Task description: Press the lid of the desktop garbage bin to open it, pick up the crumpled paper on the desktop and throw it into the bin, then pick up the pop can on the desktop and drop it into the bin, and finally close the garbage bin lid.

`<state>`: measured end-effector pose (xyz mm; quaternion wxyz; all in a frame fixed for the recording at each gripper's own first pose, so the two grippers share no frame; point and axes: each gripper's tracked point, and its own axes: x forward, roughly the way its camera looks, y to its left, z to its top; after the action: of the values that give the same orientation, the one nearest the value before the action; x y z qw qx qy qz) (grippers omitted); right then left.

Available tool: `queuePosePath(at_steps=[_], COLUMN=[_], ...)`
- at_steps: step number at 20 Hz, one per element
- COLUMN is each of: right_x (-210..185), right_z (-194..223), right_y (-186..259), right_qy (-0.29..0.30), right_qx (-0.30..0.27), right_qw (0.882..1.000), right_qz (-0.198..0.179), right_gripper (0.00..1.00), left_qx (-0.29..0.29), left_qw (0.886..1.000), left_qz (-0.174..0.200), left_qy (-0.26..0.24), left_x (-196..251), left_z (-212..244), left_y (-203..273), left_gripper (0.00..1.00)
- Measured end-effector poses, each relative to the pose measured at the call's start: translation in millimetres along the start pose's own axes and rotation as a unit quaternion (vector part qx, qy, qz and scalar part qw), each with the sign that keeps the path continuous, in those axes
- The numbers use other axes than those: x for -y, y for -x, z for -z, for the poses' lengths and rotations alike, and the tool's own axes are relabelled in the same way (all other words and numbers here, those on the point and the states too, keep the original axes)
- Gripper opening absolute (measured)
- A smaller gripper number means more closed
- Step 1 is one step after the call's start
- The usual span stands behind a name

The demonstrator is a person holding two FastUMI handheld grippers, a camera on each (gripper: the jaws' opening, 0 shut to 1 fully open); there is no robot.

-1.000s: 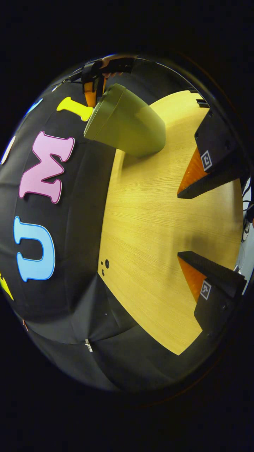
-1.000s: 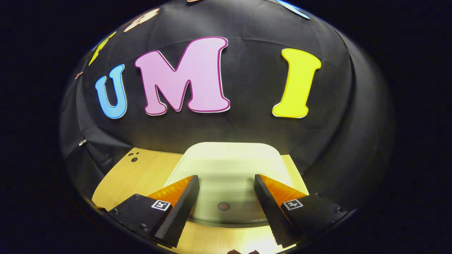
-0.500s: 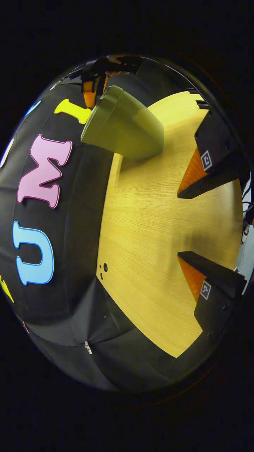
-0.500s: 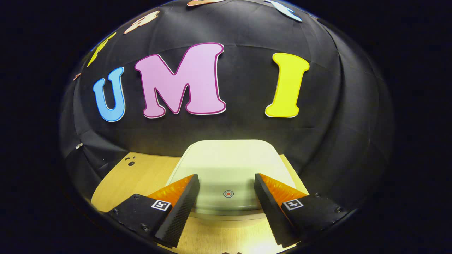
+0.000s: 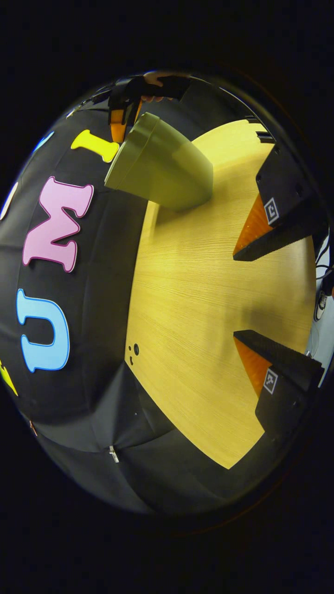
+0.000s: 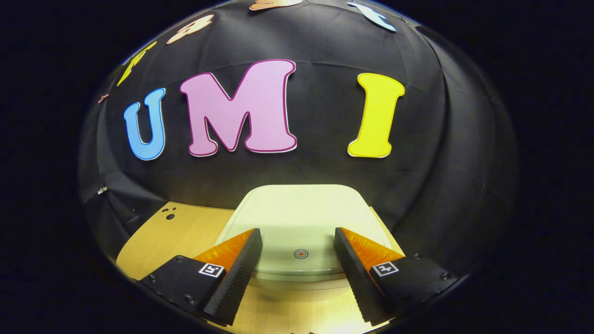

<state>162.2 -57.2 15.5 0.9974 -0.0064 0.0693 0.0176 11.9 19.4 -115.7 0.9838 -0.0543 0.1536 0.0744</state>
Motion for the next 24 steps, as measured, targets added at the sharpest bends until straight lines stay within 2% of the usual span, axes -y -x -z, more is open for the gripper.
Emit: queuePosePath(at_steps=[7, 14, 20, 24], right_x=[-1, -12, -26, -39], right_z=[-8, -35, -21, 0], right_y=[22, 55, 93, 122], right_qy=[0.003, 0.022, 0.04, 0.024], right_qx=[0.038, 0.096, 0.105, 0.099], right_qw=[0.999, 0.991, 0.99, 0.993], right_qz=[-0.029, -0.087, -0.085, -0.066], right_gripper=[0.98, 0.98, 0.98, 0.98], left_qx=[0.067, 0.151, 0.239, 0.247], left_qw=[0.998, 0.988, 0.971, 0.968], left_qz=[-0.004, -0.021, -0.006, 0.025], left_qy=[-0.011, 0.005, -0.012, -0.022], left_x=[28, 55, 66, 56], left_z=[-55, -121, -172, -171], left_y=[6, 37, 77, 83], left_gripper=[0.96, 0.96, 0.96, 0.96])
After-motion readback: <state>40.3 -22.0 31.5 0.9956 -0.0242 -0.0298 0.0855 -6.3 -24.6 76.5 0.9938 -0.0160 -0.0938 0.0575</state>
